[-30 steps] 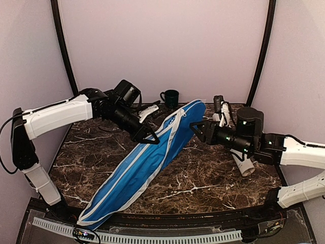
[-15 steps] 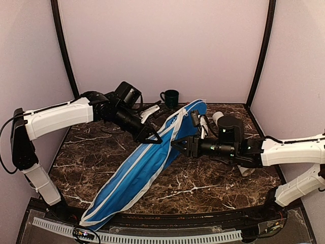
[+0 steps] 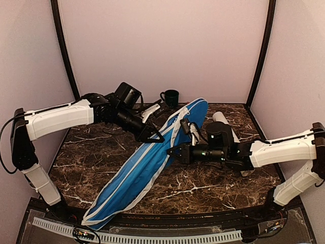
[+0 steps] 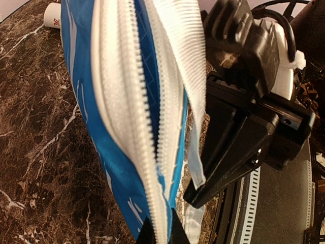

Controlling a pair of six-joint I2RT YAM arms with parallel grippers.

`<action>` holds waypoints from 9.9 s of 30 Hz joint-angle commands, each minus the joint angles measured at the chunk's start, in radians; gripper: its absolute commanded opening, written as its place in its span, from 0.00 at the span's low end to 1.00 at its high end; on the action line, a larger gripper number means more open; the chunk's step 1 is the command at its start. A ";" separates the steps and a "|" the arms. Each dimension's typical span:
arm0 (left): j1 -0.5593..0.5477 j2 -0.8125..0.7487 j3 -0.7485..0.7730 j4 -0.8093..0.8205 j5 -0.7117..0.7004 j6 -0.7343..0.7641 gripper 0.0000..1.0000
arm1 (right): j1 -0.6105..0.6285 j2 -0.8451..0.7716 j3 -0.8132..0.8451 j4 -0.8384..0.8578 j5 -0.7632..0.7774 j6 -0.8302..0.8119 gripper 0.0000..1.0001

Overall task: Pack up the badminton gear
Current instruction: Adjust the carry handle on the racket bag, then zip the zipper on the racket bag, then pick up the carry handle from the racket bag.

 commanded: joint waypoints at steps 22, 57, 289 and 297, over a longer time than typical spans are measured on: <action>-0.006 0.017 -0.180 0.301 0.350 -0.123 0.00 | 0.027 0.040 0.405 -0.164 -0.125 -0.060 0.00; 0.029 -0.057 -0.226 0.125 0.269 -0.051 0.00 | -0.226 -0.429 0.189 -0.705 0.221 -0.221 0.73; -0.021 -0.218 -0.217 0.234 -0.233 -0.167 0.55 | 0.117 -0.080 -0.178 0.727 0.231 -0.626 0.00; -0.006 -0.109 -0.168 0.298 -0.060 -0.235 0.52 | 0.116 -0.136 -0.232 0.747 0.213 -0.601 0.00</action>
